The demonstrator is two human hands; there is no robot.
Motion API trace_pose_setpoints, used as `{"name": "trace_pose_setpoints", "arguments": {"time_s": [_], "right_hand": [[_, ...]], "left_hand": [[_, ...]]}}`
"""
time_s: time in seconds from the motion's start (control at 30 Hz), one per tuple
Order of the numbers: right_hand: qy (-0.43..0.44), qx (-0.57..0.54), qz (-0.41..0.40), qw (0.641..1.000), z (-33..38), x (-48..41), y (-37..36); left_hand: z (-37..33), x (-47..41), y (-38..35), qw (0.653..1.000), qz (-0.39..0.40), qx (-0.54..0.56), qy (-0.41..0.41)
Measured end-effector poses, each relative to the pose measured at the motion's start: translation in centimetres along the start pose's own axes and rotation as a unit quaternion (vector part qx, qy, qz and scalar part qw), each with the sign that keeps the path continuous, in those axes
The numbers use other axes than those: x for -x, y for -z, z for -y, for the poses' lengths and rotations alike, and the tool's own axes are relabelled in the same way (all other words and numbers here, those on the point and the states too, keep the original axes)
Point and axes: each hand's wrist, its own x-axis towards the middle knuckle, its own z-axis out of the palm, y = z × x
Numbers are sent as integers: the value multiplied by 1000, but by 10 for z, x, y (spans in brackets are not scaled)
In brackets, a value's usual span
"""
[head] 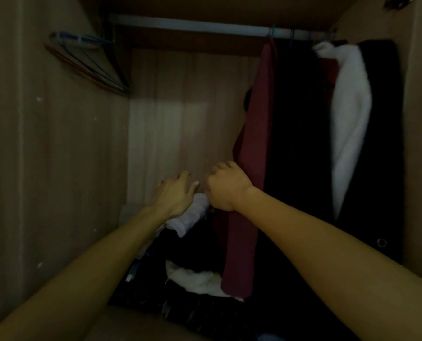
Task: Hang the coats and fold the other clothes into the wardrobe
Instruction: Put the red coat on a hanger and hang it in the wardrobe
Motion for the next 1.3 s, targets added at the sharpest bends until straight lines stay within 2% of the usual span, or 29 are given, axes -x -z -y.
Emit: {"name": "trace_pose_setpoints", "arguments": {"time_s": [0.13, 0.3, 0.43, 0.63, 0.73, 0.97, 1.1, 1.3], "right_hand": [[-10, -100, -50, 994, 25, 46, 7], [-31, -202, -40, 978, 48, 105, 25], [-49, -248, -50, 966, 53, 141, 54], [-90, -285, -80, 951, 83, 197, 98], [-119, -303, -81, 942, 111, 232, 119], [-204, -305, -33, 930, 194, 339, 154], [-266, -342, 0, 901, 237, 424, 171], [-360, -301, 60, 881, 249, 561, 211]], "left_hand": [[-15, 69, 24, 999, 14, -43, 7], [-26, 133, 58, 989, 28, -139, -39], [-36, 167, 88, 985, 24, -160, -59], [-67, 239, 125, 994, -16, -92, -52], [-72, 289, 132, 990, -5, -110, -86], [-78, 400, 153, 993, 23, -32, -111], [-95, 456, 160, 990, 73, 38, -111], [-152, 529, 153, 965, 173, 94, -172]]}}
